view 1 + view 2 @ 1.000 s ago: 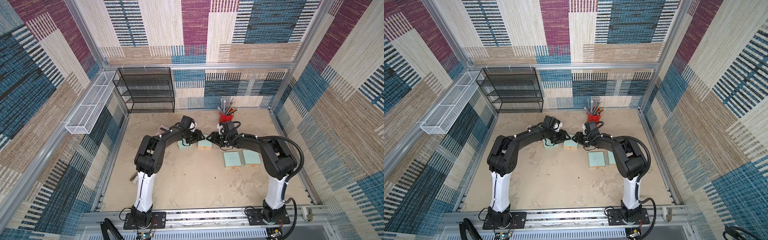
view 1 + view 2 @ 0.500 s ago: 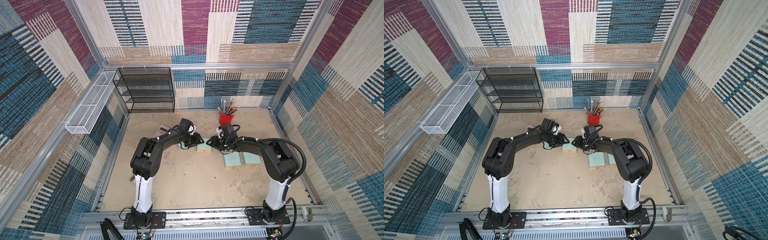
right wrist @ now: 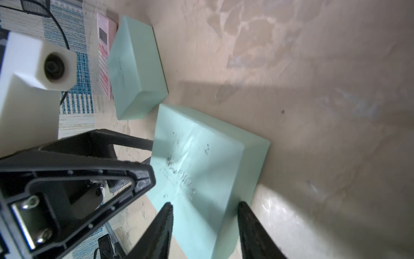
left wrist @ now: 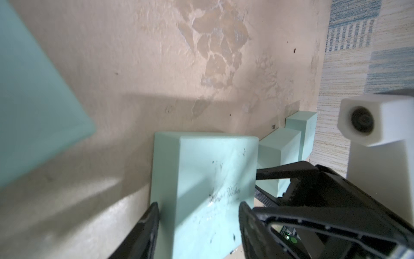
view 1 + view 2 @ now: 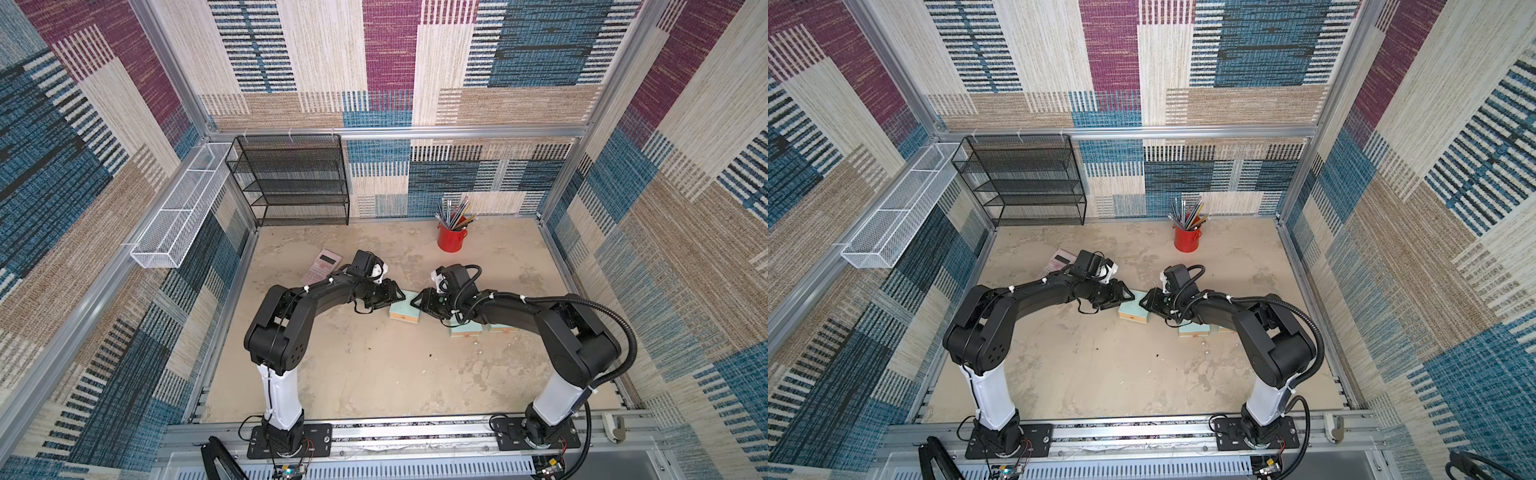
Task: Take out the earrings from the drawer-style jewelry box
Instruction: Move the jewelry box to the center of the board.
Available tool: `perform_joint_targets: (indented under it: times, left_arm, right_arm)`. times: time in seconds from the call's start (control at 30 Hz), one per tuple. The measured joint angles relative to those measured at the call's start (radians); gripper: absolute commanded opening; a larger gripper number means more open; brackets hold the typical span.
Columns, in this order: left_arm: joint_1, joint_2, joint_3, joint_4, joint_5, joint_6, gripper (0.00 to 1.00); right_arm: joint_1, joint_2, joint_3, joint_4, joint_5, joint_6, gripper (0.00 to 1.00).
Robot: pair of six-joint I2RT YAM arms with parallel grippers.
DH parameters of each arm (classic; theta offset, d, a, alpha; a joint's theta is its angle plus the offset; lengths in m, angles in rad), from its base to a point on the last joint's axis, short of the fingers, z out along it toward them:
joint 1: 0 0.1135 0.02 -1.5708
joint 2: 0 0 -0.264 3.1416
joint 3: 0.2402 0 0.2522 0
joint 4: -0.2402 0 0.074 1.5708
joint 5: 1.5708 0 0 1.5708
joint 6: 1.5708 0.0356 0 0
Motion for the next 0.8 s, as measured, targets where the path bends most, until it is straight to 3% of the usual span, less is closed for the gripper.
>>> perform_joint_targets:
  times: [0.33,0.53,0.7,0.8]
  left_arm:
    - [-0.021,-0.031,-0.043,0.029,0.038,-0.031,0.6]
    - [-0.008,-0.109,-0.033,0.002,-0.034,-0.051,0.62]
    - [0.013,-0.309,-0.16,0.01,-0.07,-0.095,0.58]
    - [0.011,-0.438,-0.29,0.062,-0.046,-0.143,0.49]
  right_arm:
    - [0.037,-0.126,-0.13,0.02,0.055,0.066,0.55]
    - [0.036,-0.173,-0.109,-0.018,0.16,0.058,0.58]
    - [0.042,-0.231,-0.079,-0.071,0.216,0.0,0.58]
    - [0.051,-0.243,-0.051,-0.077,0.203,-0.058,0.57]
